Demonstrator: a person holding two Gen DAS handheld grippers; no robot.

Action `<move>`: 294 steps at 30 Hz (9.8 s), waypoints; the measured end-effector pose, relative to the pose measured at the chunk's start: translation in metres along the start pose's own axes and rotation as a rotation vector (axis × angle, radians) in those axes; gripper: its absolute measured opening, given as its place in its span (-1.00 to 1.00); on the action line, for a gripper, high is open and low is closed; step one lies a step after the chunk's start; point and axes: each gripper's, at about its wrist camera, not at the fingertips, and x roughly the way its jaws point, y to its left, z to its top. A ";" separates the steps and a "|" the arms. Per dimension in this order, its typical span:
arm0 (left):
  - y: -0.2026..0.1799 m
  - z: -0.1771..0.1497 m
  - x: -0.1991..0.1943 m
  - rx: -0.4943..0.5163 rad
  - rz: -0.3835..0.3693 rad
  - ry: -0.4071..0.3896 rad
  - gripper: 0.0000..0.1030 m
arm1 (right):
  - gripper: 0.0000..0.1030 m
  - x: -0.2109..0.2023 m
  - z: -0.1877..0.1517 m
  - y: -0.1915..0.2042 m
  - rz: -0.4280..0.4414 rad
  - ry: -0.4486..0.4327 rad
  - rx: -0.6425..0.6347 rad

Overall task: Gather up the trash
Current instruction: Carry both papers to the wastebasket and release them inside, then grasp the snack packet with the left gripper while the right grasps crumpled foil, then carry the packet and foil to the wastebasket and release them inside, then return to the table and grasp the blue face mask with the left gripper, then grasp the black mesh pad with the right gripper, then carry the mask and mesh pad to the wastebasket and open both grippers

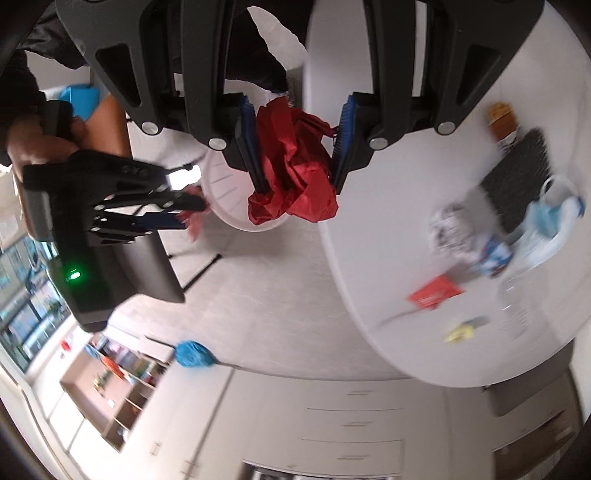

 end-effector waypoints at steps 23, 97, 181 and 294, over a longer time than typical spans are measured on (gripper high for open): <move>-0.136 0.053 0.059 0.159 -0.070 0.034 0.85 | 0.95 -0.047 -0.026 -0.119 -0.134 -0.157 0.189; 0.220 -0.092 0.036 -0.610 0.300 0.078 -0.17 | 0.95 0.094 0.148 0.214 0.158 -0.021 -0.351; -0.127 0.058 0.098 0.179 -0.043 0.128 0.85 | 0.93 -0.004 -0.020 -0.141 -0.030 -0.042 0.286; 0.030 -0.010 -0.019 0.021 0.067 -0.084 -0.69 | -0.84 -0.044 0.034 0.023 -0.019 -0.132 -0.016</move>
